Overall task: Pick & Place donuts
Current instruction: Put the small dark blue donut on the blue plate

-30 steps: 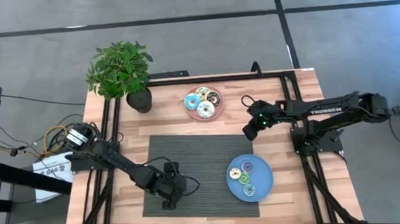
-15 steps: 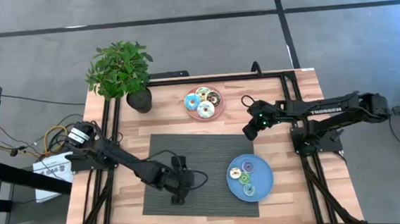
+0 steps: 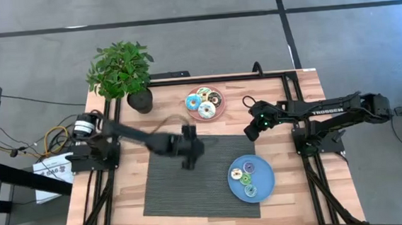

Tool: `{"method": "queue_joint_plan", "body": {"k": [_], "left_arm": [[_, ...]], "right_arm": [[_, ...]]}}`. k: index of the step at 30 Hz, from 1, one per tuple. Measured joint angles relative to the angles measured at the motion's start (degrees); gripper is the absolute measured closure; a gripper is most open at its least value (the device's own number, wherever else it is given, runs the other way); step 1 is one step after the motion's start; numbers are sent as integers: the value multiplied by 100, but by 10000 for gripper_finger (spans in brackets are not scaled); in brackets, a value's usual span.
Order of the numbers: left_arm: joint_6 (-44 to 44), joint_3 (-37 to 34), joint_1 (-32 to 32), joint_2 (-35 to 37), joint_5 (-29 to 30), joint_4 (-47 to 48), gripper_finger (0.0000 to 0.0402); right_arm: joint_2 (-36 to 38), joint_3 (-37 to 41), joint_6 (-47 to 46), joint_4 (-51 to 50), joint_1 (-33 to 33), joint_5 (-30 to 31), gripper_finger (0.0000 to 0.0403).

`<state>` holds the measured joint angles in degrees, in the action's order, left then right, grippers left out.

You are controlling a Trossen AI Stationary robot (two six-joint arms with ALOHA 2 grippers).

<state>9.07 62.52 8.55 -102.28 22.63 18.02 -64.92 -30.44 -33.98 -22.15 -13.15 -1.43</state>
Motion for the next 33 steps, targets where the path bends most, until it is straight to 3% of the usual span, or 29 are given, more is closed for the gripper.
{"method": "queue_joint_plan", "body": {"k": [4, 9, 16, 20, 33], "left_arm": [[734, 373, -580, -8, -671, -902, 166], [1486, 1493, -595, -532, -1436, -1629, 166], [1762, 3645, -319, -2202, -1699, -803, 166], [1576, 4615, -222, -2726, -1969, -108, 166], [899, 4784, -74, -3133, -2974, 160, 166]], "right_arm": [[-1, 0, 2, -9, 0, -7, 402], [-1, 0, 9, -23, 0, -9, 402], [1, 2, 247, -285, -9, -7, 402], [0, 2, 251, -642, -9, 12, 402], [0, 2, -50, -1215, -13, 174, 402]]}}
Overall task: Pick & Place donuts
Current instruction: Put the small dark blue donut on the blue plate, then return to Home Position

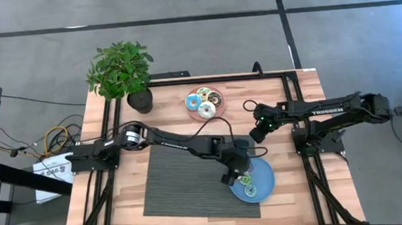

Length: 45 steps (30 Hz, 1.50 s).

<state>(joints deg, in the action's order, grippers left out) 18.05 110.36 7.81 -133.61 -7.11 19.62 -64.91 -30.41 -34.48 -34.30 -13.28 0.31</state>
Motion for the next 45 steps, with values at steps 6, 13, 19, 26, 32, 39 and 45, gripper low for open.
{"method": "queue_joint_plan", "body": {"k": [6, 13, 19, 26, 32, 39, 45], "left_arm": [[-224, 5, -19, -152, -49, -126, 166], [-129, 5, -19, -163, 43, -57, 166], [-128, 5, -21, -163, 116, -41, 148], [-123, 3, -36, -163, 243, -7, 95], [239, 296, -41, -163, 451, 373, 79], [433, 1284, -196, -156, 1174, 1762, 93], [-176, 1426, -704, 5, 1005, 2434, 187]], "right_arm": [[-1, 0, -153, -46, 2, -16, 402], [-1, 0, -303, -123, 2, -14, 402], [-1, 0, -300, -127, 2, -3, 402], [-1, 0, -300, -127, 2, -1, 402], [-1, 0, -295, -125, 2, -1, 402], [-1, 0, -298, -125, 2, -1, 402], [-1, 0, -293, -121, 2, -1, 402]]}}
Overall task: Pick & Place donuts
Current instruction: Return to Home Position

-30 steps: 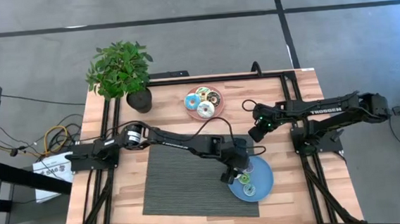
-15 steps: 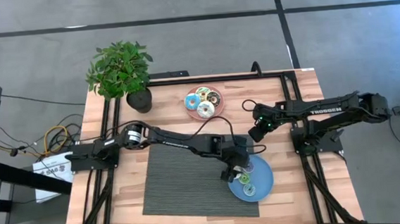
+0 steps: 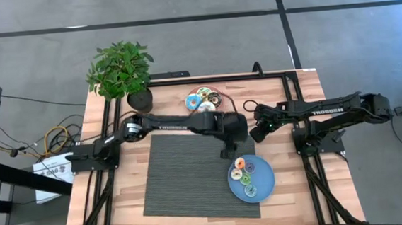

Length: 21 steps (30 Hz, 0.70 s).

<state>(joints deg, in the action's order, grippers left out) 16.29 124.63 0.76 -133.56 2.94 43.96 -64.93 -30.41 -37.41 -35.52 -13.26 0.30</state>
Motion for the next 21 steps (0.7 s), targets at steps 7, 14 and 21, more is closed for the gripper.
{"method": "queue_joint_plan", "body": {"k": [7, 14, 21], "left_arm": [[-363, -5, -511, 353, -593, 1085, 381], [-981, -1639, -1027, 1270, -670, 1707, 399], [-2386, -5789, -1017, 3974, -543, -1152, 401]], "right_arm": [[0, 0, -6, 96, 0, -2, 402], [0, 0, -7, 138, 2, -24, 402], [0, 0, -7, 201, 0, -24, 402]]}}
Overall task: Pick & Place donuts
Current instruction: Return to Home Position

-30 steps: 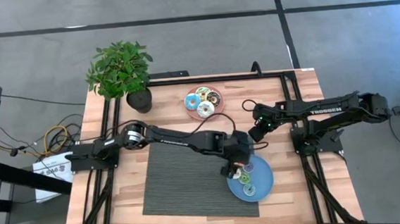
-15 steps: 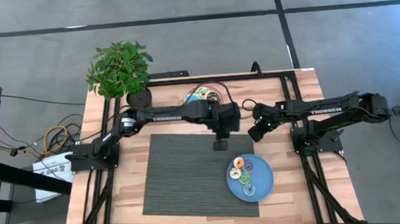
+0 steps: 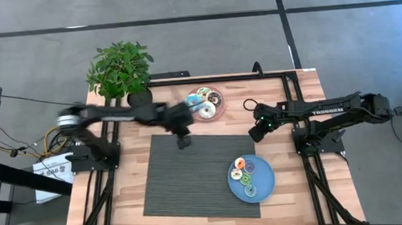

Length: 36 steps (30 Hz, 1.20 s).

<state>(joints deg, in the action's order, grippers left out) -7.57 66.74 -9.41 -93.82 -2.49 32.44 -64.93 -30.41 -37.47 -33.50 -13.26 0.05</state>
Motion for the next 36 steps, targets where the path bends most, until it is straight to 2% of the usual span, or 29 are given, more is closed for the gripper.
{"method": "queue_joint_plan", "body": {"k": [5, 7, 9, 12, 16, 19, 23, 27, 36], "left_arm": [[-723, -2710, 460, 2092, 165, -2866, 401], [-723, -3648, 623, 2780, 481, -3859, 401], [-523, -4427, 717, 3400, 730, -4655, 401], [-327, -5241, 762, 4062, 816, -5370, 401], [-125, -5825, 754, 4661, 846, -6297, 401], [278, -6122, 762, 5061, 725, -6448, 401], [116, -6560, 763, 5668, 676, -6474, 401], [102, -6611, 761, 6297, 585, -6113, 402], [400, -6616, 754, 7712, 524, -6074, 401]], "right_arm": [[0, 0, -3, 160, 0, 0, 402], [0, 0, -4, 273, 0, 0, 402], [0, 0, -4, 429, 0, 0, 402], [0, 0, -4, 702, 0, 0, 402], [0, 0, -4, 1188, 0, 0, 402], [0, 0, -4, 1602, 0, 2, 402], [0, 0, -4, 2005, 0, 1, 402], [0, 0, -4, 2094, 2, 0, 402], [0, -2, -4, 2097, 2, 0, 402]]}}
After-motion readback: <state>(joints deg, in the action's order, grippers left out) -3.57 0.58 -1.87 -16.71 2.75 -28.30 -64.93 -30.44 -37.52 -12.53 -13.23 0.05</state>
